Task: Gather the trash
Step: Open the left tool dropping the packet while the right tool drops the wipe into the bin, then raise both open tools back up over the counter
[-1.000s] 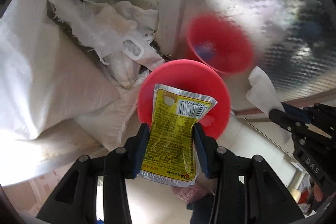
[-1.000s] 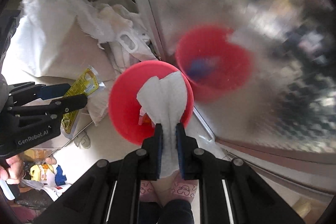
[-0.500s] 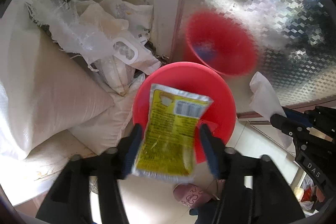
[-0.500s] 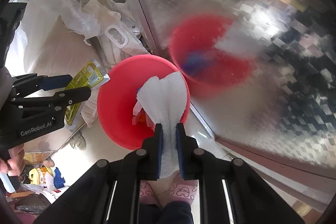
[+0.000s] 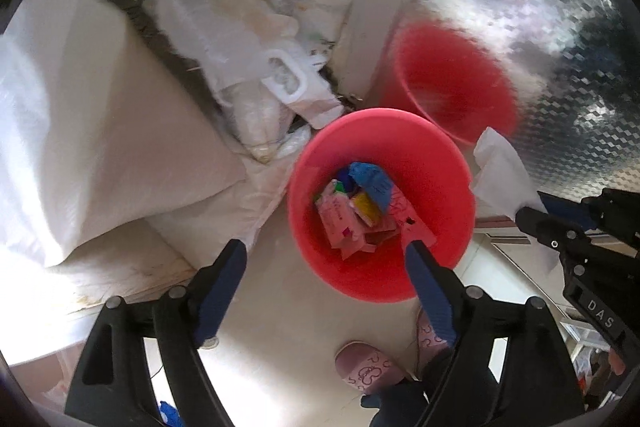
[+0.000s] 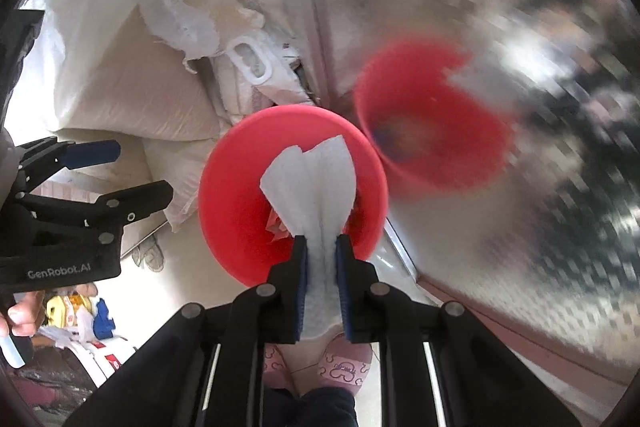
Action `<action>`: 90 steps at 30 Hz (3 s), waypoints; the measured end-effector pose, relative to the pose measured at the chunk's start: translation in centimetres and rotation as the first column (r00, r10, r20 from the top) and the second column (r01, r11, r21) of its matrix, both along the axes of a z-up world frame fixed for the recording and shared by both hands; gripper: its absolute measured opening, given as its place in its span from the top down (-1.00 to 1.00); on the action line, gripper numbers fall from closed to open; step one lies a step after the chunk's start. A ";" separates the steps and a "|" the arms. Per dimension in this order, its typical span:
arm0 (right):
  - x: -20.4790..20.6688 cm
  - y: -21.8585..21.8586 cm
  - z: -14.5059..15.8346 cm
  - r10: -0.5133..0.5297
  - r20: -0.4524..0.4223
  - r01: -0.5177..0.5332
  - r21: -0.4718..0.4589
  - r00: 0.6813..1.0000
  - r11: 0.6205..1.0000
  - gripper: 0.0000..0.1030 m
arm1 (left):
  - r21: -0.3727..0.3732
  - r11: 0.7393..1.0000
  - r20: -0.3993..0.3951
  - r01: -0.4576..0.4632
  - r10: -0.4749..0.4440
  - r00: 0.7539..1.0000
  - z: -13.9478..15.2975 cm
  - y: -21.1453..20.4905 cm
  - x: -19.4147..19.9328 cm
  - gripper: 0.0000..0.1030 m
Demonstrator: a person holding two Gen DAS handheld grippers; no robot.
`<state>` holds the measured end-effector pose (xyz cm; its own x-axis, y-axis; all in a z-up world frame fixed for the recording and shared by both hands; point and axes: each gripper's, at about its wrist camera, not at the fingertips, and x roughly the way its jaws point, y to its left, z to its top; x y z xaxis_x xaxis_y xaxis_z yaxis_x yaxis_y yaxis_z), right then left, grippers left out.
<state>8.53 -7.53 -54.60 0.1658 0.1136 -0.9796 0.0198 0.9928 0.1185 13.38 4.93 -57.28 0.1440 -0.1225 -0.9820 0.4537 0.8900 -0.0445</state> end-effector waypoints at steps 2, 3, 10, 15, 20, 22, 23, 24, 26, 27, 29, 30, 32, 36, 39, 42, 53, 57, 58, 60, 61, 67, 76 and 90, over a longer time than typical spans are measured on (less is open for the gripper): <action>0.3 0.4 0.0 0.029 0.007 -0.029 -0.006 1.000 1.000 0.76 | 0.008 1.000 -0.001 -0.018 0.018 1.000 -0.1 0.6 0.0 -0.57; 0.5 0.6 0.0 0.042 0.008 -0.042 -0.004 0.999 0.999 0.76 | 0.010 1.000 -0.003 -0.027 0.027 1.000 -0.2 0.8 0.0 -0.57; 1.1 1.6 -0.1 0.120 0.013 -0.120 -0.012 0.993 0.993 0.39 | 0.017 0.997 -0.007 -0.081 0.081 0.997 -0.6 2.2 -0.1 -0.57; 0.9 2.1 0.4 0.150 0.031 -0.150 -0.009 0.988 0.989 -0.28 | 0.018 0.994 0.000 -0.104 0.104 0.995 -0.2 2.9 -0.6 -0.58; 0.4 2.6 1.5 0.171 0.034 -0.170 -0.008 0.985 0.985 -0.37 | 0.019 0.990 -0.002 -0.142 0.142 0.990 1.0 3.4 -1.8 -0.59; 0.0 2.8 2.6 0.179 0.048 -0.179 -0.016 0.983 0.984 -0.37 | 0.014 0.988 -0.001 -0.154 0.154 0.988 2.1 3.7 -2.4 -0.59; -0.2 2.9 3.2 0.184 0.052 -0.183 -0.017 0.982 0.983 -0.37 | 0.012 0.987 0.000 -0.159 0.159 0.987 2.7 3.9 -2.8 -0.59; -0.5 2.9 3.9 0.187 0.055 -0.186 -0.019 0.981 0.982 -0.37 | 0.013 0.987 0.002 -0.162 0.162 0.987 3.3 4.0 -3.2 -0.59; -1.0 3.0 5.4 0.195 0.063 -0.194 -0.020 0.979 0.981 -0.37 | 0.015 0.987 0.002 -0.162 0.162 0.987 4.8 4.2 -4.0 -0.59; -1.4 3.1 6.3 0.198 0.067 -0.197 -0.022 0.978 0.980 -0.38 | 0.020 0.986 0.007 -0.167 0.166 0.986 5.7 4.4 -4.5 -0.59; -2.0 3.3 8.0 0.203 0.071 -0.201 -0.027 0.977 0.979 -0.38 | 0.022 0.984 0.016 -0.177 0.177 0.984 7.7 4.7 -5.4 -0.59; -2.4 3.3 9.0 0.204 0.072 -0.202 -0.028 0.976 0.979 -0.38 | 0.022 0.983 0.018 -0.181 0.181 0.983 8.7 4.9 -5.8 -0.59; -2.9 3.8 10.9 0.202 0.071 -0.201 -0.024 0.977 0.979 -0.40 | 0.018 0.981 0.025 -0.193 0.192 0.981 11.1 5.4 -6.7 -0.59; -4.0 4.1 15.5 0.209 0.085 -0.208 -0.020 0.974 0.978 -0.43 | 0.028 0.980 0.047 -0.199 0.197 0.979 16.1 6.1 -8.3 -0.59; -5.1 4.4 19.4 0.208 0.103 -0.206 -0.029 0.973 0.978 -0.47 | 0.020 0.980 0.051 -0.197 0.196 0.979 20.3 6.6 -9.3 -0.59; -5.8 4.9 23.5 0.212 0.123 -0.211 -0.017 0.970 0.977 -0.52 | -0.001 0.977 0.064 -0.215 0.215 0.975 24.7 7.5 -10.1 -0.59; -6.5 5.8 37.8 0.206 0.291 -0.179 -0.118 0.934 0.977 -0.91 | -0.043 0.988 0.203 -0.151 0.156 0.967 39.3 8.5 -10.6 -0.59; -6.6 5.5 41.2 0.160 0.352 -0.115 -0.146 0.922 0.983 -0.99 | -0.065 0.988 0.242 -0.143 0.154 0.958 43.2 8.5 -10.0 -0.59; -6.5 5.5 41.9 0.147 0.367 -0.098 -0.148 0.919 0.984 -0.99 | -0.075 0.987 0.251 -0.140 0.154 0.956 43.9 8.4 -9.8 -0.59; -6.2 5.2 43.0 0.112 0.387 -0.056 -0.153 0.915 0.987 -0.99 | -0.076 0.989 0.272 -0.128 0.144 0.951 45.2 8.2 -9.3 -0.59; -6.0 4.9 43.4 0.095 0.394 -0.037 -0.151 0.914 0.988 -0.99 | -0.081 0.990 0.277 -0.119 0.137 0.951 45.8 7.8 -9.1 -0.59; -4.5 3.5 45.4 0.032 0.424 0.035 -0.148 0.905 0.988 -0.99 | -0.100 0.993 0.323 -0.062 0.091 0.942 49.5 6.4 -6.5 -0.59; -1.2 0.4 48.4 -0.041 0.465 0.133 -0.167 0.884 0.977 -0.99 | -0.118 0.993 0.366 0.017 0.028 0.930 52.4 2.6 -1.2 -0.60; 6.9 -6.9 48.8 -0.140 0.483 0.243 -0.156 0.864 0.957 -0.99 | -0.137 0.984 0.365 0.114 -0.056 0.929 52.0 -7.4 10.5 -0.60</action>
